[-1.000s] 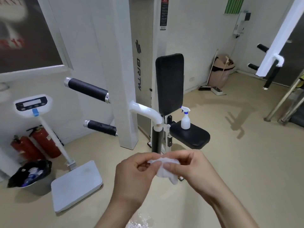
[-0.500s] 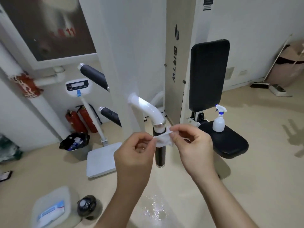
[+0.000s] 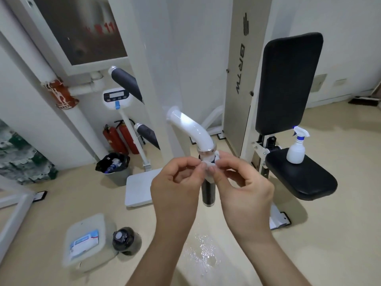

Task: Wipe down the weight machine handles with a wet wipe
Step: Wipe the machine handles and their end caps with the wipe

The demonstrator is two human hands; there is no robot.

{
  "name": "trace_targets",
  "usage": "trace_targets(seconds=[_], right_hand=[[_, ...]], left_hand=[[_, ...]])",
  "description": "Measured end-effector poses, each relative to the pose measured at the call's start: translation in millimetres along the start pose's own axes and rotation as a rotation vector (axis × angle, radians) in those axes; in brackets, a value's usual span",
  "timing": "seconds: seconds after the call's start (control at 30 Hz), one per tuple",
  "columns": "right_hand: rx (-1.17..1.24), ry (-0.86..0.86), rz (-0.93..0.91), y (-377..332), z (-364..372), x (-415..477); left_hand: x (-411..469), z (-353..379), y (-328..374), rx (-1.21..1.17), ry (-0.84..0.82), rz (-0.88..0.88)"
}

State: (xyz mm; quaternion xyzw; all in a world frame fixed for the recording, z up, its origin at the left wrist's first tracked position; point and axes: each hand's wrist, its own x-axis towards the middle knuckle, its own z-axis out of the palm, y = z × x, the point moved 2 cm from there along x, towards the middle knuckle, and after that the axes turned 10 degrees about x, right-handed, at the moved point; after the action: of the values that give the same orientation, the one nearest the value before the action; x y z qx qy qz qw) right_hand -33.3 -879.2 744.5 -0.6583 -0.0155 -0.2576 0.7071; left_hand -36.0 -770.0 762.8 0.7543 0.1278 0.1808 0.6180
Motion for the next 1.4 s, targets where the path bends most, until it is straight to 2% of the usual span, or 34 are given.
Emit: trace_targets(seconds=[0.13, 0.27, 0.5, 0.67, 0.87, 1.03, 1.17, 1.27, 1.4], right_hand=[[0.200, -0.028, 0.112, 4.0, -3.0, 6.2], [0.306, -0.105, 0.311, 7.6, -6.4, 11.2], [0.269, -0.084, 0.287, 0.1, -9.4, 22.4], [0.589, -0.057, 0.526, 2.4, -1.6, 35.6], [0.329, -0.235, 0.414, -0.2, -5.7, 17.7], [0.211, -0.126, 0.292, 2.8, -11.2, 20.4], [0.289, -0.061, 0.285, 2.2, -6.0, 17.5], [0.430, -0.106, 0.320, -1.2, -1.9, 25.3], [0.288, -0.192, 0.286, -0.7, -1.2, 22.1]], left_hand=[[3.6, -2.5, -6.1, -0.034, -0.025, -0.011], [-0.9, -0.5, -10.0, 0.044, -0.020, 0.013], [3.0, -2.3, -5.8, 0.030, 0.001, 0.041], [-1.9, 5.6, -6.5, 0.046, 0.011, 0.025], [-1.9, 7.2, -6.7, -0.013, 0.011, 0.017], [-2.0, 2.9, -5.4, 0.032, 0.005, 0.050], [-0.7, -1.4, -2.5, 0.042, -0.014, 0.088], [-1.0, -3.4, -1.0, 0.037, -0.039, 0.095], [-1.3, -2.8, -1.3, 0.100, -0.015, 0.123]])
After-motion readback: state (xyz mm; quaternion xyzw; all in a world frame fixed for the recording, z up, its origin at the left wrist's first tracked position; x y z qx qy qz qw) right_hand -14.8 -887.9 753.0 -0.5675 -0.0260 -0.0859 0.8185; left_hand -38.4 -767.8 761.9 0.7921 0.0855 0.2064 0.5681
